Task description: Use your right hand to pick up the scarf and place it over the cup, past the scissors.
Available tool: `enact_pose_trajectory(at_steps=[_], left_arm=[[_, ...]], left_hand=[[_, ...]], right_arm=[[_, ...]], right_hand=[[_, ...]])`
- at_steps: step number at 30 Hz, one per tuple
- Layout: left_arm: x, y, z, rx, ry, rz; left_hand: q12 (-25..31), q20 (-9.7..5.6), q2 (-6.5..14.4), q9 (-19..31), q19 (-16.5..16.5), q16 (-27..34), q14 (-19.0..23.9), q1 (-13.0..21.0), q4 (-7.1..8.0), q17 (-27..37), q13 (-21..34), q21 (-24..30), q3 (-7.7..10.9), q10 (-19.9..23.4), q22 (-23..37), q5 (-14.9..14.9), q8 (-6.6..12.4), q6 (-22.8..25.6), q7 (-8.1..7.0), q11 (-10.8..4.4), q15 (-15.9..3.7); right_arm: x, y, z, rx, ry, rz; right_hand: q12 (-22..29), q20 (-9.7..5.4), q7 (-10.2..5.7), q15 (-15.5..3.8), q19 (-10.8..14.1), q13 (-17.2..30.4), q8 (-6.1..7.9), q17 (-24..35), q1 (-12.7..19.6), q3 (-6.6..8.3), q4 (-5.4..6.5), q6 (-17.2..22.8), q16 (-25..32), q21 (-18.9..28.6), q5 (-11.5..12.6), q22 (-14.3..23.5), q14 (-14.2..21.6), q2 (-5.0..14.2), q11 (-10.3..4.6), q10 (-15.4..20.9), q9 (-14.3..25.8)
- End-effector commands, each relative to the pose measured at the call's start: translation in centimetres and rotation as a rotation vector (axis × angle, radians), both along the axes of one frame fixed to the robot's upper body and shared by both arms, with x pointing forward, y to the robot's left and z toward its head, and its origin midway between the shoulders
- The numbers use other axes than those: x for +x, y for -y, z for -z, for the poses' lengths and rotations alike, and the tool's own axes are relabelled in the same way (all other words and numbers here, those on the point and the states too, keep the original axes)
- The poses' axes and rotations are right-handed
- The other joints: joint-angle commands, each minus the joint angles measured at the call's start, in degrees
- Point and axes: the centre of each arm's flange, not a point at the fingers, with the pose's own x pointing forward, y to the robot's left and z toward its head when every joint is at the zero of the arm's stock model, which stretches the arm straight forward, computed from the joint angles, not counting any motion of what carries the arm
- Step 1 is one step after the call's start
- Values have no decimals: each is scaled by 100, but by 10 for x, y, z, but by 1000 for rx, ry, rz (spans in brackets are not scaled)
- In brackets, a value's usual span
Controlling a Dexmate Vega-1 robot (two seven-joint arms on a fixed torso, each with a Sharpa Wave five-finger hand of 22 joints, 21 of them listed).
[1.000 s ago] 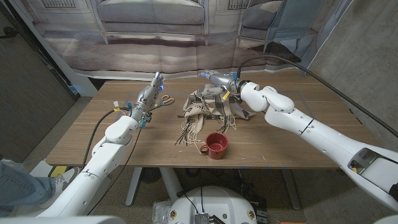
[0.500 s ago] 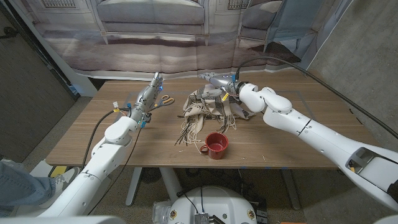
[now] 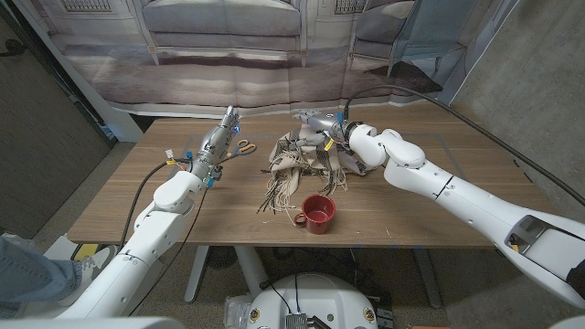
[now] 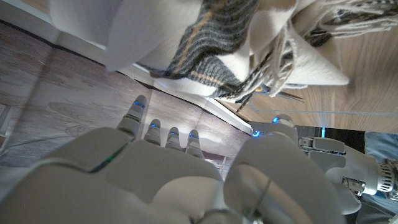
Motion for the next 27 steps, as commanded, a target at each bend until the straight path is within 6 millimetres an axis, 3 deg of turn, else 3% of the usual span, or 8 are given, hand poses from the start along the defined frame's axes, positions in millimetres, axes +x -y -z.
enact_pose_trajectory(at_steps=[1, 27], left_arm=[[0, 2, 0, 4, -5, -1], [-1, 5, -4, 12, -2, -7]], left_hand=[[-1, 25, 16, 29, -265, -24, 1, 43, 5, 10, 8, -21, -59, 3, 9, 26, 3, 33, 1, 31, 20], [-1, 37, 30, 29, -260, -22, 8, 55, 6, 11, 9, -21, -85, 9, 9, 27, 6, 51, 0, 29, 36]], right_arm=[[5, -2, 7, -20, 4, 17], [26, -1, 13, -37, -2, 41]], right_hand=[[43, 10, -10, 5, 33, 13, -11, 19, 86, -27, -45, -75, 23, 15, 42, 26, -35, 1, -11, -78, 10], [120, 6, -43, -81, 182, 16, 47, 20, 194, -39, -80, 32, 81, 48, 123, 33, 122, 20, -27, 60, 15]])
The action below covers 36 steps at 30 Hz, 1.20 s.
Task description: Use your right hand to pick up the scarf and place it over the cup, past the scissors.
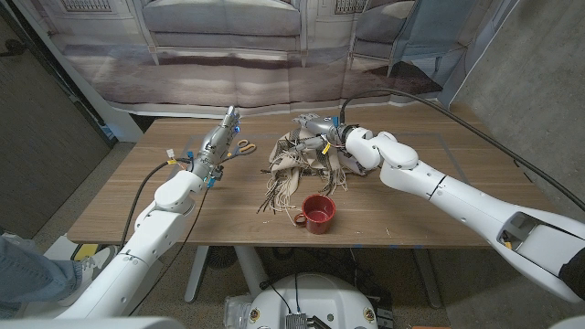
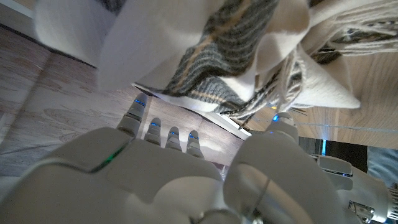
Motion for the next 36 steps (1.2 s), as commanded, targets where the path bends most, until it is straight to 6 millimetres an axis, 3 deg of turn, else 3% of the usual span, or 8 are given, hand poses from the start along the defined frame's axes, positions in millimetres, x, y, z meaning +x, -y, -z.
enact_pose_trajectory(at_steps=[1, 17, 36], left_arm=[[0, 2, -2, 5, 2, -1], [-1, 3, 2, -12, -6, -2], [-4, 3, 7, -15, -7, -6]], left_hand=[[-1, 38, 31, 29, -260, -21, -11, 56, -3, 11, 9, 1, -48, 10, 10, 28, 6, 52, 0, 28, 14], [1, 42, 41, 29, -260, -21, -9, 64, -2, 12, 10, 1, -67, 20, 10, 28, 7, 62, 1, 36, 17], [2, 32, 54, 30, -263, -20, -2, 73, 0, 12, 10, -1, -90, 27, 10, 28, 13, 88, 19, 38, 31]], right_arm=[[9, 4, 3, -5, -8, 16], [25, 10, 12, -8, -51, 26], [33, 2, 23, -45, -95, 34]], right_hand=[[49, 24, -10, -6, 71, 16, 47, 20, 58, 6, -35, 59, 41, 51, 38, 33, 45, -5, 9, 48, 15], [86, 17, -52, -69, 195, 18, 75, 20, 161, 21, -70, 138, 66, 79, 94, 36, 160, 26, -16, 144, 18], [93, 9, -40, -112, 408, 21, 62, 21, 271, 32, -104, 121, 71, 135, 147, 43, 247, 52, -13, 172, 21]])
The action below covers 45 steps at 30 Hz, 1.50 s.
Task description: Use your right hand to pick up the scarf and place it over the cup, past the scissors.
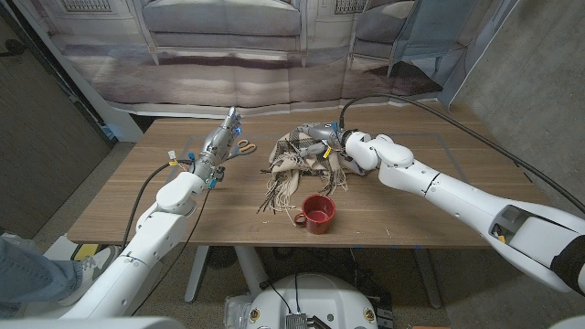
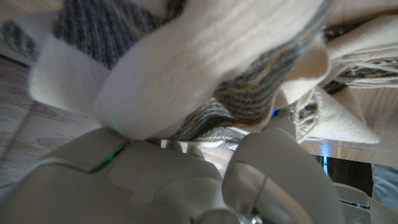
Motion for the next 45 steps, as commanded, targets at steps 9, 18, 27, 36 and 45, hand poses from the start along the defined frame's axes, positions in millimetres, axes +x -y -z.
enact_pose_trajectory(at_steps=[9, 18, 27, 36, 45], left_arm=[[-3, 0, 2, -2, 2, -4], [-4, 1, -1, 4, 4, -1], [-4, 0, -4, 9, 6, -1], [-2, 0, -3, 8, 2, 2], [-2, -1, -2, 5, 2, 1]], left_hand=[[-1, 10, 27, 30, -294, -20, -1, 46, 1, 13, 11, -2, -51, -10, 10, 28, 11, 38, 20, 8, 26], [-3, 23, 33, 30, -296, -19, 3, 50, 2, 13, 11, -2, -62, -12, 10, 28, 9, 40, 20, 10, 26], [-5, 30, 36, 30, -300, -21, -1, 54, 2, 13, 11, -4, -69, -15, 10, 28, 8, 43, 16, -2, 24], [-2, 36, 40, 30, -303, -21, 2, 57, 3, 13, 11, -5, -78, -7, 11, 28, 10, 52, 13, 16, 31], [-2, 53, 44, 30, -305, -22, -1, 60, 4, 13, 11, -6, -86, -5, 11, 28, 8, 53, 6, 14, 26]], right_arm=[[9, -4, 11, -26, -40, 9], [11, -3, 15, -28, -45, 18], [14, -2, 18, -34, -32, 30], [16, -2, 22, -47, -17, 50], [18, -2, 25, -58, -16, 62]], right_hand=[[62, 3, -1, -5, 412, 24, 32, 22, 193, 30, -63, 55, 51, 148, 95, 26, 199, 54, -3, 94, 24], [76, 15, -16, 3, 483, 25, 42, 22, 237, 38, -74, 89, 45, 160, 109, 25, 217, 69, -9, 134, 25], [79, 19, -20, -14, 532, 26, 40, 23, 277, 48, -83, 92, 40, 166, 119, 23, 232, 86, -12, 147, 25], [84, 23, -25, -23, 573, 28, 39, 24, 316, 57, -93, 95, 33, 167, 129, 21, 238, 98, -9, 165, 26], [90, 10, -54, -90, 729, 31, 59, 27, 406, 79, -111, 164, 51, 197, 149, 22, 342, 133, -15, 190, 29]])
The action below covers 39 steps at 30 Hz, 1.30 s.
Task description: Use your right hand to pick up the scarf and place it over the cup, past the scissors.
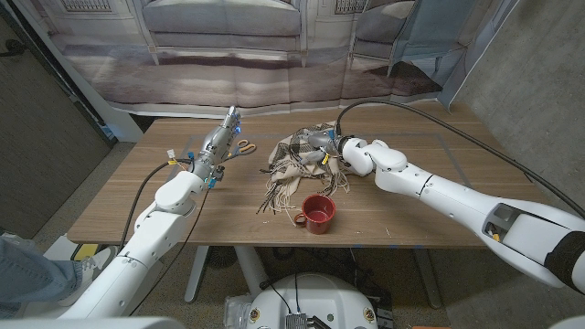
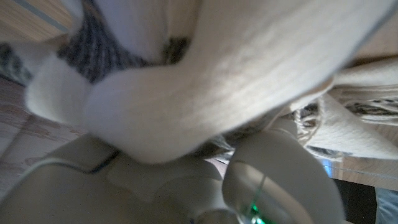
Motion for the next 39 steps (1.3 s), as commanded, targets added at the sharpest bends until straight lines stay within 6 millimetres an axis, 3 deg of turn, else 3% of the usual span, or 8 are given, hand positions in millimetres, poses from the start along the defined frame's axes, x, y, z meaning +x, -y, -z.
enact_pose_trajectory(at_steps=[1, 4, 7, 12, 16, 28, 35, 39], left_arm=[[1, -1, 2, -6, -2, 2], [1, -2, 3, -6, -3, -3], [0, -2, 3, -7, -2, -3], [0, -3, 2, -6, -1, -9], [0, -3, 3, -9, -1, -5], [1, -3, 4, -13, -5, -2], [1, -4, 4, -11, -5, -5], [0, -4, 3, -9, -2, -4]], left_hand=[[-2, 39, 22, 30, -288, -22, -1, 37, 4, 13, 12, -6, -38, -4, 11, 28, 8, 31, -14, 14, 23], [-2, 45, 24, 31, -292, -21, 4, 38, 5, 13, 12, -7, -43, -5, 11, 28, 8, 34, -14, -3, 22], [-3, 46, 25, 31, -288, -21, 4, 39, 5, 13, 12, -6, -45, -6, 11, 28, 7, 34, -14, 0, 19], [-4, 47, 27, 31, -289, -23, 0, 41, 5, 13, 12, -6, -50, -7, 11, 29, 7, 36, -16, 0, 23], [-3, 48, 28, 31, -289, -24, -4, 43, 5, 13, 12, -6, -53, -6, 11, 29, 5, 34, -20, -2, 28], [-4, 52, 33, 31, -289, -23, 1, 47, 6, 13, 12, -5, -64, -4, 12, 29, 11, 54, -25, 5, 28], [-2, 61, 36, 31, -283, -22, 3, 49, 7, 13, 12, -3, -70, -1, 12, 29, 9, 55, -27, 4, 27], [-4, 64, 38, 31, -281, -21, 6, 50, 8, 13, 12, -2, -74, -4, 12, 29, 11, 60, -29, 6, 26]], right_arm=[[4, 1, 3, -17, 17, 25], [5, 1, 4, -18, 16, 24], [7, 1, 5, -16, 12, 26], [9, 1, 5, -17, 14, 29], [9, 2, 5, -17, 21, 26], [10, 2, 3, -14, 49, -5], [10, 3, 2, 2, 77, -35], [9, 3, 2, 8, 96, -45]], right_hand=[[47, -22, -33, -23, 201, 32, 64, 27, 125, 17, -49, 90, 34, 58, 47, 23, 127, 20, -3, 42, 27], [49, -36, -79, -48, 528, 36, 88, 28, 212, 28, -62, 194, 46, 151, 58, 31, 252, 42, -14, 62, 31], [83, -40, -131, -239, 1259, 40, 89, 40, 367, 15, -74, 338, 94, 335, 63, 24, 622, 29, -14, 193, 38], [110, -40, -163, -274, 1427, 40, 102, 42, 433, 20, -85, 413, 115, 366, 66, 17, 767, 29, -57, 283, 39], [161, -118, -185, -329, 1756, 45, 117, 53, 537, 29, -94, 526, 155, 438, 71, 10, 1014, 38, -89, 445, 44], [502, -1025, -372, -796, 2679, 89, 374, 93, 1021, 94, -127, 1580, 245, 580, 41, 7, 1893, 122, -327, 1436, 82], [709, -1449, -491, -1079, 3120, 106, 523, 118, 1353, 135, -117, 2288, 335, 609, -24, 8, 2538, 204, -496, 2079, 101], [789, -1569, -526, -1204, 3243, 110, 568, 129, 1472, 165, -120, 2493, 368, 624, -48, 13, 2733, 259, -561, 2314, 106]])
